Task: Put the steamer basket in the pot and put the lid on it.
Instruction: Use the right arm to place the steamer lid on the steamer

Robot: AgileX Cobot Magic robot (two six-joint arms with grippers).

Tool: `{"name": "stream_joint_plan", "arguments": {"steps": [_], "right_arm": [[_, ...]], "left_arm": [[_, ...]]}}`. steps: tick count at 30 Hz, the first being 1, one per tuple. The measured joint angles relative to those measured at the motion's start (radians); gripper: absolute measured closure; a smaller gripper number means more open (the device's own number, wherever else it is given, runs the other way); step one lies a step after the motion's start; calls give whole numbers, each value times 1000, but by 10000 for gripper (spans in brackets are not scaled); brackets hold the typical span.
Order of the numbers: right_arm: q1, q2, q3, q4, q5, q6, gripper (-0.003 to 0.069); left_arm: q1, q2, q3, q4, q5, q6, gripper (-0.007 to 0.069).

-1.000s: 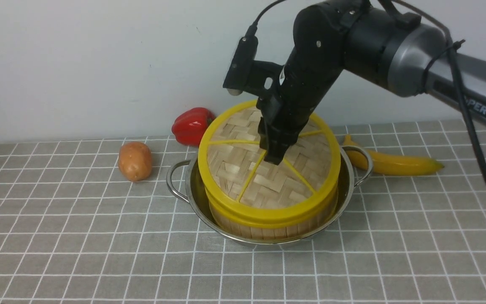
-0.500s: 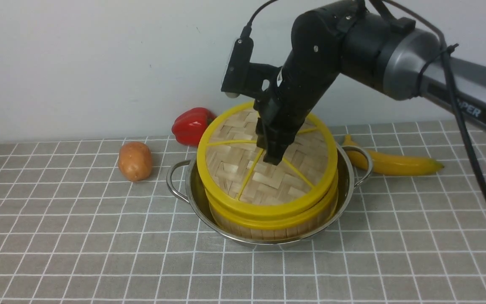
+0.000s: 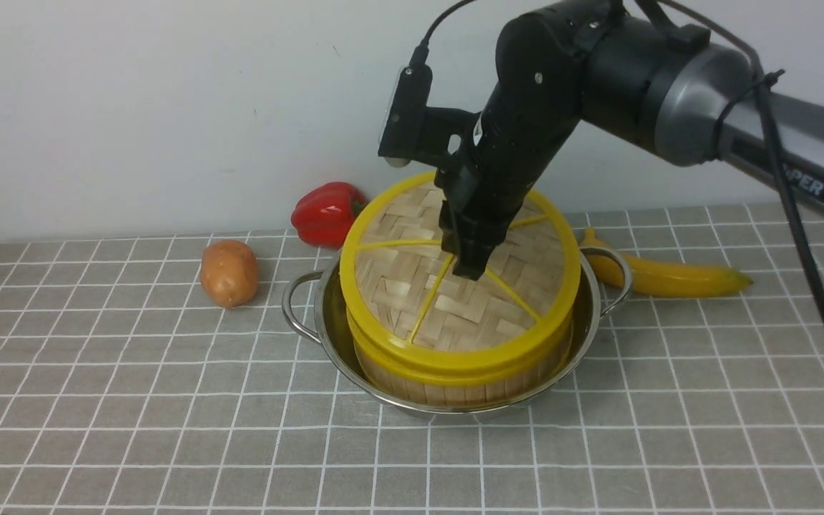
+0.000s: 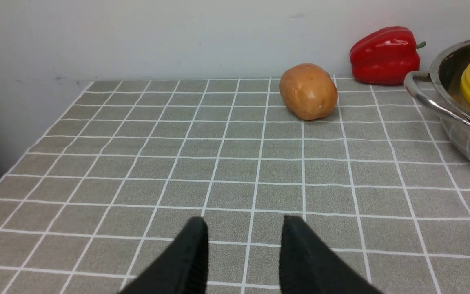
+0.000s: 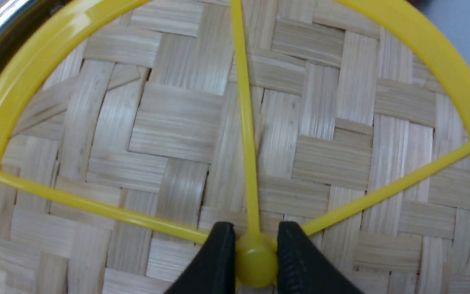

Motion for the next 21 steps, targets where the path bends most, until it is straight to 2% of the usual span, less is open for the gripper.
{"name": "stream_joint_plan", "arguments": {"steps": [12,18,21], "right_arm": [[0,0,-3,6,-15,-1,513],[0,1,-122,6,92,-1,513],[0,0,-183,8,95,25,513]], "left_arm": [[0,0,0,0,0,0,382],[0,0,0,-1,0,0,382],[0,0,0,-1,0,0,382]]}}
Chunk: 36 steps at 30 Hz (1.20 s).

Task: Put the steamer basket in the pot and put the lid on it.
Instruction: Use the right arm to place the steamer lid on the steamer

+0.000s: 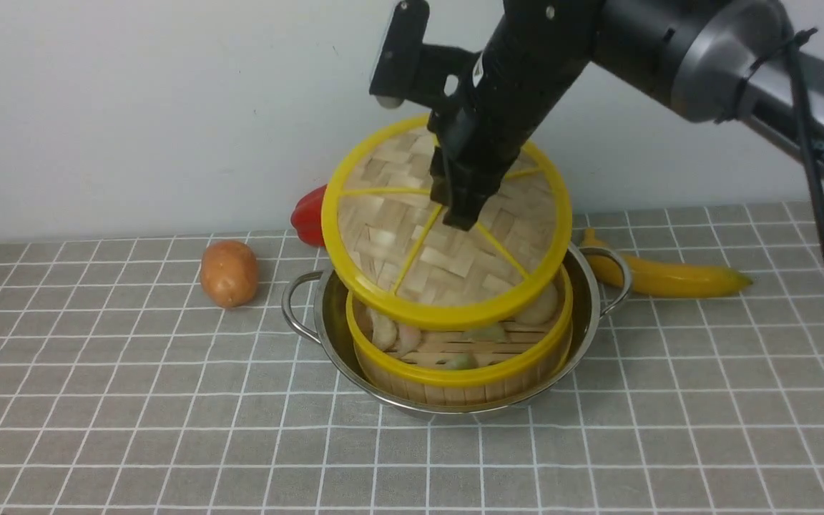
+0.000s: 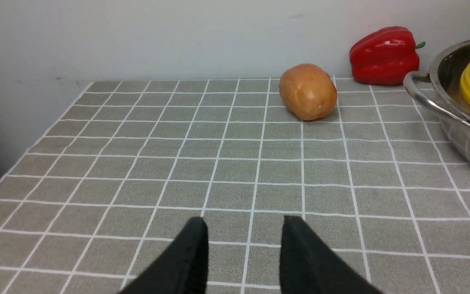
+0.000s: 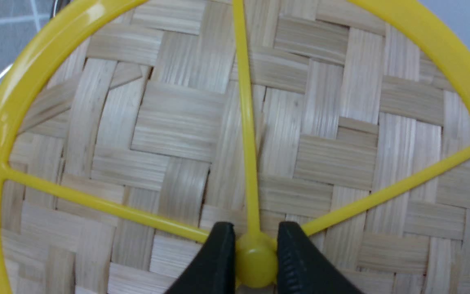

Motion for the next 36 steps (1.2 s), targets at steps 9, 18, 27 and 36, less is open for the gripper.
{"name": "stream_joint_plan", "arguments": {"steps": [9,18,27,36], "right_arm": [[0,0,4,6,11,132,513],[0,-33,151,15,14,194,513],[0,-36,174,19,15,149,513],[0,2,175,59,4,67,513]], "left_arm": [[0,0,0,0,0,0,382],[0,0,0,0,0,0,382],[0,0,0,1,0,0,382],[0,0,0,1,0,0,382]]}}
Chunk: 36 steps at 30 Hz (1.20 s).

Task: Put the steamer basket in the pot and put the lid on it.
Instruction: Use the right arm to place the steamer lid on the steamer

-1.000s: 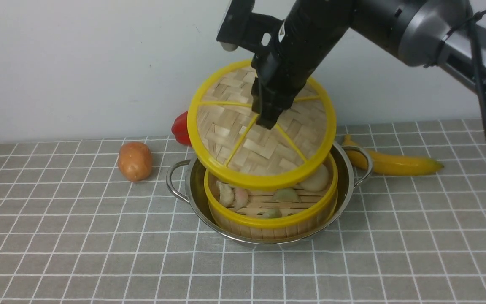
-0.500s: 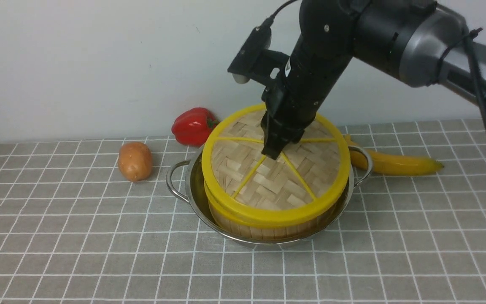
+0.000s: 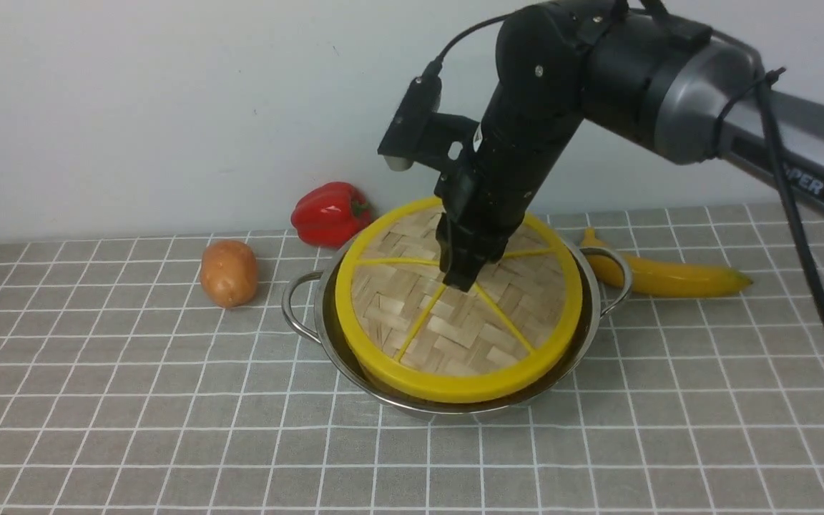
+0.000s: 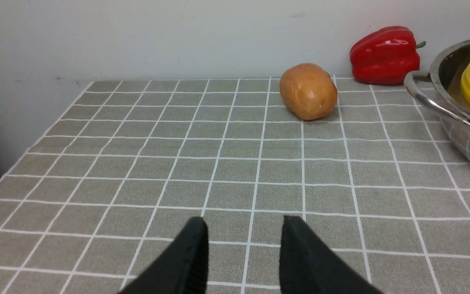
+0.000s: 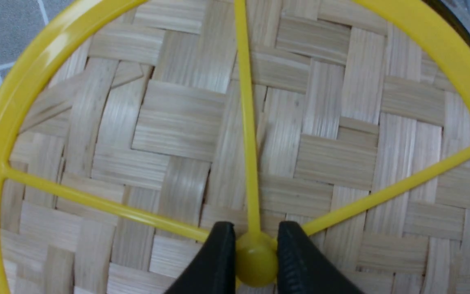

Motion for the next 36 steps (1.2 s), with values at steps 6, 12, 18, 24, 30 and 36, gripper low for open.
{"name": "stream_joint_plan", "arguments": {"steps": [6,12,18,24,30,36], "right_arm": [[0,0,0,-22,-49,-45,513],[0,0,0,-52,-75,-63,513],[0,0,0,-52,-81,-70,513],[0,20,0,-51,-103,-84,513],[0,49,0,-48,-83,-85,513],[0,49,0,-50,-96,-93,513]], "left_arm": [[0,0,0,0,0,0,382],[0,0,0,-1,0,0,382],[0,0,0,-1,0,0,382],[0,0,0,-1,0,0,382],[0,0,0,-1,0,0,382],[0,0,0,-1,0,0,382]]}}
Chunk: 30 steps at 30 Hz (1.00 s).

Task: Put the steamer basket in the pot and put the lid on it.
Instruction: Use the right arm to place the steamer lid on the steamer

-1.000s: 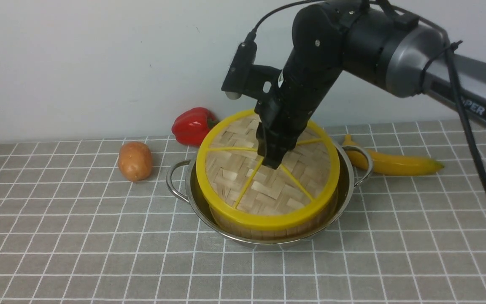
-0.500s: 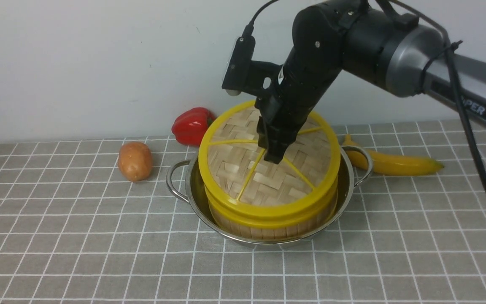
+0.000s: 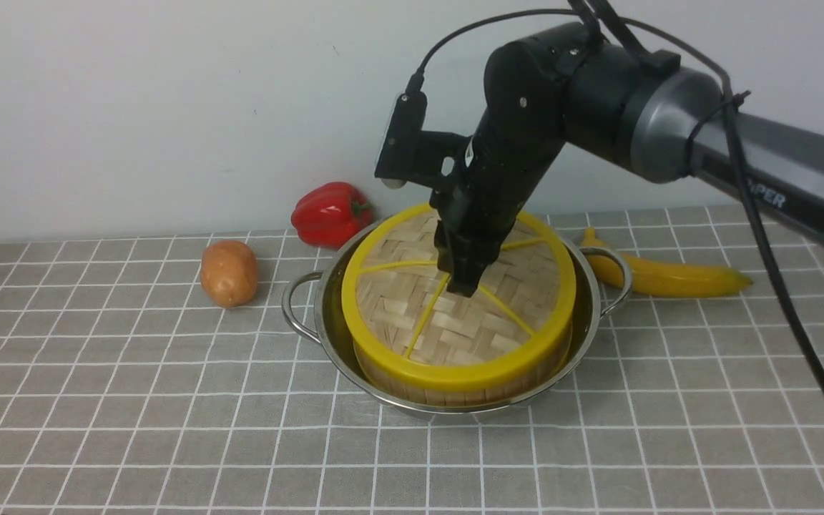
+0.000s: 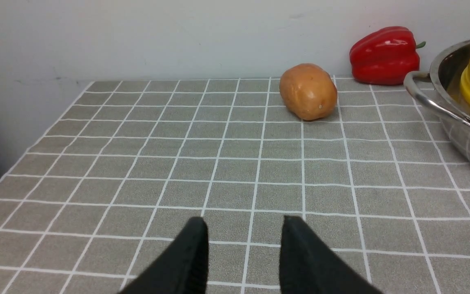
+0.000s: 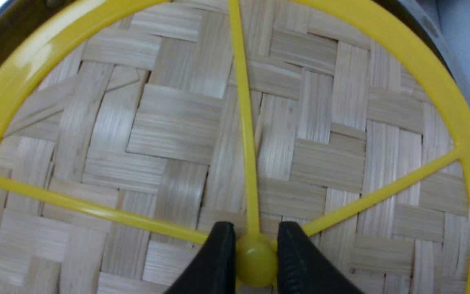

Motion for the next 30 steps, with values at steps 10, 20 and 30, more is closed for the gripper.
{"name": "stream_joint_plan", "arguments": {"steps": [10,20,30], "right_arm": [[-3,0,0,6,-58,-26,513],[-56,0,0,64,-53,-26,513],[-64,0,0,180,44,-86,513]], "left_arm": [[0,0,0,1,0,0,382],[0,0,0,1,0,0,382],[0,0,0,1,0,0,382]]}}
